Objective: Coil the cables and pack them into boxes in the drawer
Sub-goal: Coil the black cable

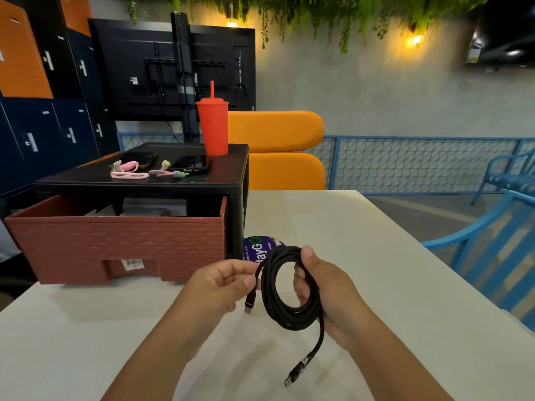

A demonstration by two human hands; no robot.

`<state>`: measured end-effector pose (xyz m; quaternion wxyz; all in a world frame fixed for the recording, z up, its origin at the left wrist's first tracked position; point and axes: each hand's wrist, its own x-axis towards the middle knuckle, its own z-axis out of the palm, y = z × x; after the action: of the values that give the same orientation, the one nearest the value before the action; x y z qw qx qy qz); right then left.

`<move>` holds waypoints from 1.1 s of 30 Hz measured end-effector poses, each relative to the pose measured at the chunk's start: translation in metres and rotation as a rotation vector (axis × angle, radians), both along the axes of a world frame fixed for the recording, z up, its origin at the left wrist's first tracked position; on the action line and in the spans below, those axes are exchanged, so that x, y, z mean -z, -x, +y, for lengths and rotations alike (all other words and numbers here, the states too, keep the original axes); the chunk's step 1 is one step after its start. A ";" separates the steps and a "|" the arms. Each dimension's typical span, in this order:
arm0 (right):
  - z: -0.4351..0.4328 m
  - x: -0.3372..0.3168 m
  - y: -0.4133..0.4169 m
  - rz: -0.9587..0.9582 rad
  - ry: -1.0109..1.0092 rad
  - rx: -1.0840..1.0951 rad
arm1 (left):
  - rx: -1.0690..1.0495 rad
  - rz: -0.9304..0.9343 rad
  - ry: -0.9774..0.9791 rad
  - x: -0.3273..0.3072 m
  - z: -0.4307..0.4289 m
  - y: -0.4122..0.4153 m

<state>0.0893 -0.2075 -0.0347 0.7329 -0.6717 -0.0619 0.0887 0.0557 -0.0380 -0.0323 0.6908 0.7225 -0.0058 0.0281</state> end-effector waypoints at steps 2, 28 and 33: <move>0.000 -0.001 0.002 0.004 -0.031 -0.026 | -0.039 -0.046 -0.111 0.001 0.000 0.000; -0.001 0.001 -0.001 -0.290 0.325 0.022 | 0.242 0.129 0.319 0.001 -0.019 0.006; 0.005 0.007 0.001 -0.355 0.414 -0.080 | 0.185 0.139 0.260 0.002 -0.021 0.004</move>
<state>0.0886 -0.2022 -0.0418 0.5535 -0.8093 -0.1965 0.0091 0.0519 -0.0592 -0.0345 0.7769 0.6235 -0.0209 -0.0852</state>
